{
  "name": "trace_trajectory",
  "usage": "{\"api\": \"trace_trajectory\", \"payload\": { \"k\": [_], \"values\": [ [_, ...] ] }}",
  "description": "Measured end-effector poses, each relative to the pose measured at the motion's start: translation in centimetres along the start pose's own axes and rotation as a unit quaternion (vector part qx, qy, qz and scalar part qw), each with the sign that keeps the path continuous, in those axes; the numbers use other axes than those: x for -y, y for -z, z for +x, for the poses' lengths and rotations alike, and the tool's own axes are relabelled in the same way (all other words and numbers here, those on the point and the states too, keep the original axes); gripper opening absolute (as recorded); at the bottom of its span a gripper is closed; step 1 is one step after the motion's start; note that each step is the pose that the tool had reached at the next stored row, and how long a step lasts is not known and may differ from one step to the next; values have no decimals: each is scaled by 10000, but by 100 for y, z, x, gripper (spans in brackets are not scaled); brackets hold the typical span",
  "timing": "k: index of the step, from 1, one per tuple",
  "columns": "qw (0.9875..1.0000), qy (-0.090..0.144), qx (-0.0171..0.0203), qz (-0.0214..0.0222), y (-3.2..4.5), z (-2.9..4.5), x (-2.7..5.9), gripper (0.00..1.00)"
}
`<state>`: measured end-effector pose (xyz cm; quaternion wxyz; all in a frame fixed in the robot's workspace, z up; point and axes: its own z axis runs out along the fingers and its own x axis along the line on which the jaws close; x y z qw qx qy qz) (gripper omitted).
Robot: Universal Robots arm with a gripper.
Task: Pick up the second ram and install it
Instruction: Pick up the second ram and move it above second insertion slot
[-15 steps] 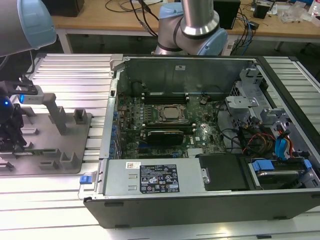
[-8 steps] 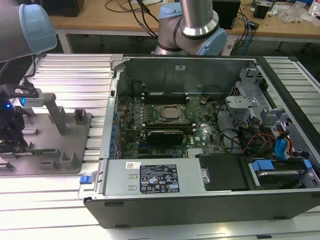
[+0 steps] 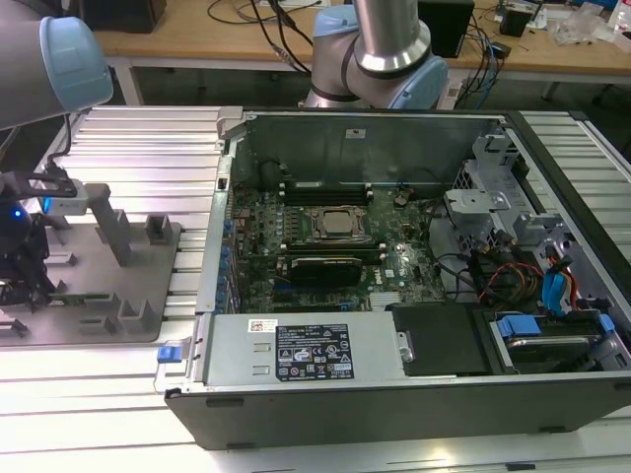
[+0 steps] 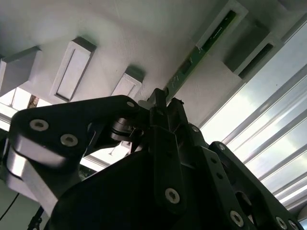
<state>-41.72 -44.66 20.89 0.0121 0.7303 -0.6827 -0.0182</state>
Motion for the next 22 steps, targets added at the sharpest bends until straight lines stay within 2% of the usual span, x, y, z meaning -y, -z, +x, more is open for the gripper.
{"api": "trace_trajectory", "payload": {
  "k": [7,8,9,20,22],
  "values": [
    [10000,0,0,1,-23,1,5,22],
    [10000,1,0,1,-23,1,5,20],
    [10000,0,0,1,-23,0,5,12],
    [10000,-28,2,1,-24,1,5,12],
    [10000,-30,2,1,-24,1,5,9]
  ]
}}
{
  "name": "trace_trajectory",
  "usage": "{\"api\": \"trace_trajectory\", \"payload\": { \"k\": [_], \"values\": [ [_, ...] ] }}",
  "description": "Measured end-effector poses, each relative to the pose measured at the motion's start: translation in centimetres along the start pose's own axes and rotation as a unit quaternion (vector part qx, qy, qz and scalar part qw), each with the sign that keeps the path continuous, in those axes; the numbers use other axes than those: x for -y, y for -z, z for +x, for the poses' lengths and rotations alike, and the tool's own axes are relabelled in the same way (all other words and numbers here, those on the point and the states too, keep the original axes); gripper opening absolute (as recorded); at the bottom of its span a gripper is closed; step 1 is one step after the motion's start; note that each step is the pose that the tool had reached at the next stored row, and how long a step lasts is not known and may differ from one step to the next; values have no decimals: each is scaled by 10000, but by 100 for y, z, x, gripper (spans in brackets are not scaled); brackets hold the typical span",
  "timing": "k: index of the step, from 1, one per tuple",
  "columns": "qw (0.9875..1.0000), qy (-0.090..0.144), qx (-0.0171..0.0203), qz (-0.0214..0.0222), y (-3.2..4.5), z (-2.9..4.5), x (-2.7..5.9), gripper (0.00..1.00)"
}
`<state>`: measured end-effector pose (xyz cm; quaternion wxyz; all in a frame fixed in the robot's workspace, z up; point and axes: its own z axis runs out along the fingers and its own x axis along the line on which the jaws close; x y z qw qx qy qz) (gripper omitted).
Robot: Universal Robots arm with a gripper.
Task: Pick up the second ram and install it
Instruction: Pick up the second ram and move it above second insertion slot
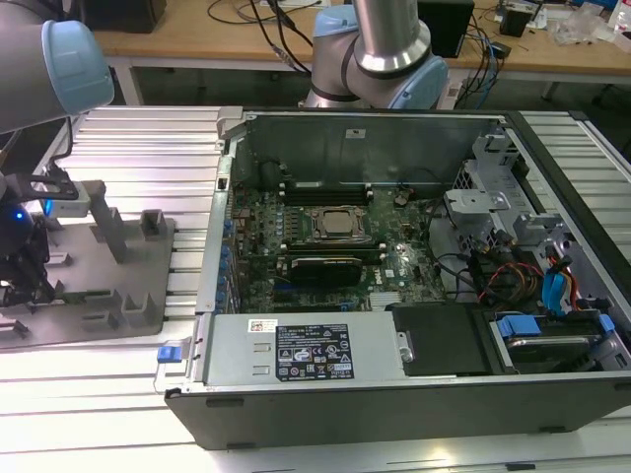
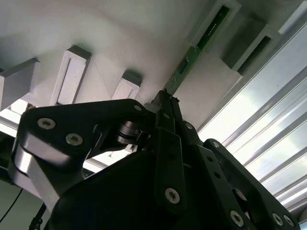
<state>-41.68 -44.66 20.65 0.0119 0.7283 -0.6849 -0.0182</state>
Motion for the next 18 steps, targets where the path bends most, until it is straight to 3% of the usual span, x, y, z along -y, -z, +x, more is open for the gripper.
{"api": "trace_trajectory", "payload": {
  "k": [4,7,9,11,18],
  "values": [
    [9994,-337,14,3,-2,0,0,9],
    [9994,-356,15,3,-2,0,0,9],
    [9998,-214,9,2,-2,0,0,9],
    [9998,-214,9,2,5,-1,0,9],
    [9998,-214,9,3,215,-2,-9,9]
  ]
}}
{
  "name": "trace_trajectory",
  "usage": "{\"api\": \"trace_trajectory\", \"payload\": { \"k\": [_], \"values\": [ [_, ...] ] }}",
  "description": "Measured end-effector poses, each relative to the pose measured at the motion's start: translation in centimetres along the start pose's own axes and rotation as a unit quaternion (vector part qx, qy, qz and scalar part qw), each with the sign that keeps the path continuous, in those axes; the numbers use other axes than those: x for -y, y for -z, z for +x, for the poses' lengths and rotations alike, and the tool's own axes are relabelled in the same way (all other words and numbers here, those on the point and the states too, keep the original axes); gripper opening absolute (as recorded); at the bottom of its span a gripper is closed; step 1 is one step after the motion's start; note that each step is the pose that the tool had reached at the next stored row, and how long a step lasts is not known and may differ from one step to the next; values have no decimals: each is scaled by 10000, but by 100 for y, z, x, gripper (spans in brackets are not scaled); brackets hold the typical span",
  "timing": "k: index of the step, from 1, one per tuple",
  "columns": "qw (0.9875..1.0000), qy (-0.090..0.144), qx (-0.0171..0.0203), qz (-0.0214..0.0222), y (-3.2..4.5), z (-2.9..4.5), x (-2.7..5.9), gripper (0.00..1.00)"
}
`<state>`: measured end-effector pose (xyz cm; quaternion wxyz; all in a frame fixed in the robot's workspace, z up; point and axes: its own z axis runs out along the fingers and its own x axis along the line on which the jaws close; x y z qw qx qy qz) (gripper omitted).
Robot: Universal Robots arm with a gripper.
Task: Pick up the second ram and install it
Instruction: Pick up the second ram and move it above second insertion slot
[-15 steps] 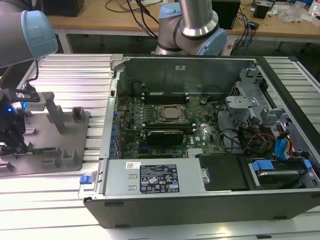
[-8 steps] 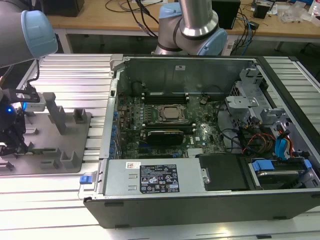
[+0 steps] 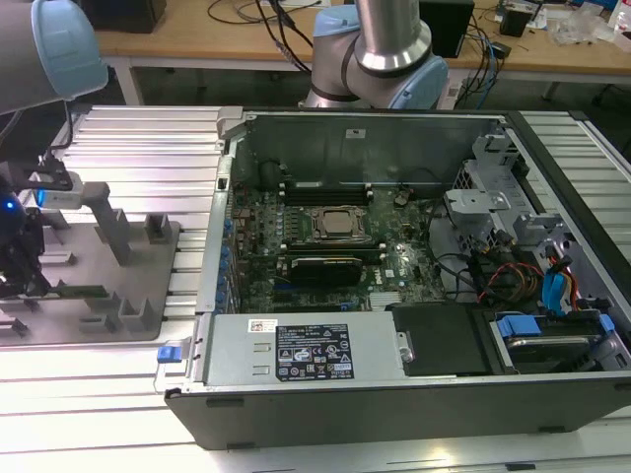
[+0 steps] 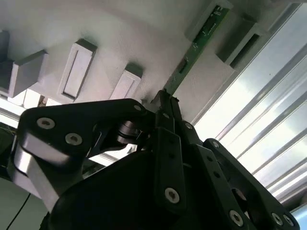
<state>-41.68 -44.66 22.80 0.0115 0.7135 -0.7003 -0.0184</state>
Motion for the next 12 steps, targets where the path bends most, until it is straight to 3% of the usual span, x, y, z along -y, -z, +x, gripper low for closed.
{"api": "trace_trajectory", "payload": {
  "k": [3,7,10,12],
  "values": [
    [10000,0,0,1,128,-1,-5,9],
    [10000,-1,0,1,360,-4,-15,9],
    [10000,-1,0,0,468,-5,-19,9],
    [10000,-3,0,1,608,-7,-26,9]
  ]
}}
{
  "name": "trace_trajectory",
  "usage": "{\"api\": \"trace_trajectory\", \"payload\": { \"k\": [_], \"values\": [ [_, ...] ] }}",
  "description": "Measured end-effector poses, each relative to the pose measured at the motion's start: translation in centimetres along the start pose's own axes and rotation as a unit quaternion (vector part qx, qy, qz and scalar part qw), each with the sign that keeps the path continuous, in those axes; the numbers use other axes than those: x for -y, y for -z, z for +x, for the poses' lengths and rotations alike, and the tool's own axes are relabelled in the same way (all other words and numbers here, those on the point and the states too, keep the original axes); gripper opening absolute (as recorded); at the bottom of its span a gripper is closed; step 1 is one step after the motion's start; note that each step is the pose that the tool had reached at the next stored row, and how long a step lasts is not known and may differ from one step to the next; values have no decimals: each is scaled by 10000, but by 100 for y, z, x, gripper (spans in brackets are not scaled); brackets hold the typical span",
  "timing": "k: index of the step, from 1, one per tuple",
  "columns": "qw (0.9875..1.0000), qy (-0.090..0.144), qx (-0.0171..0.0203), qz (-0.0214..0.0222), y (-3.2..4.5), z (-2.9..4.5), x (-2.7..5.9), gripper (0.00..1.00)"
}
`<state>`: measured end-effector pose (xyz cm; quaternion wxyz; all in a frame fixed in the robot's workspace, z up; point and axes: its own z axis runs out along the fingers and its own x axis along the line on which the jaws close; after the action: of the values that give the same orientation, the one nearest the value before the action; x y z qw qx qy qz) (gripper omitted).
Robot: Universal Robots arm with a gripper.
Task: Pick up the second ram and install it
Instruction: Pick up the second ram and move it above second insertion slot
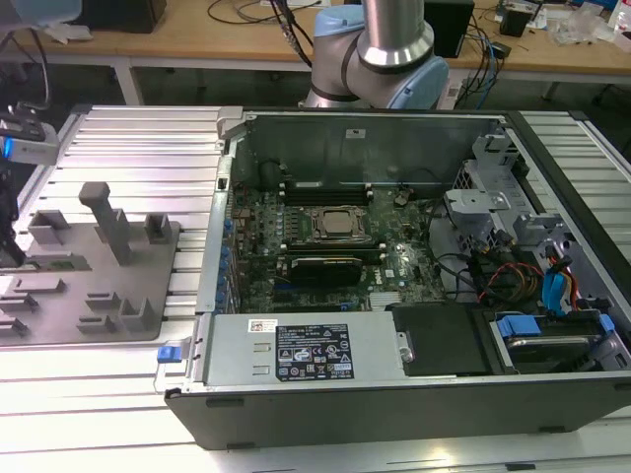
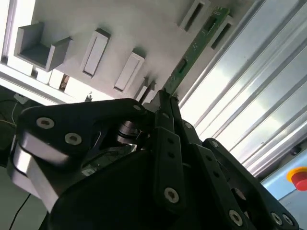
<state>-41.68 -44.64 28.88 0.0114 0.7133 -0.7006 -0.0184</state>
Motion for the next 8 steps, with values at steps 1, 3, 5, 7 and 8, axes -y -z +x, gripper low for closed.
{"api": "trace_trajectory", "payload": {
  "k": [1,3,5,7,8],
  "values": [
    [10000,0,0,0,35,0,-1,9],
    [10000,-1,0,0,109,-2,-4,9],
    [10000,-2,0,0,179,-3,-8,9],
    [10000,-3,0,0,258,-4,-11,9],
    [10000,-3,0,0,323,-5,-13,9]
  ]
}}
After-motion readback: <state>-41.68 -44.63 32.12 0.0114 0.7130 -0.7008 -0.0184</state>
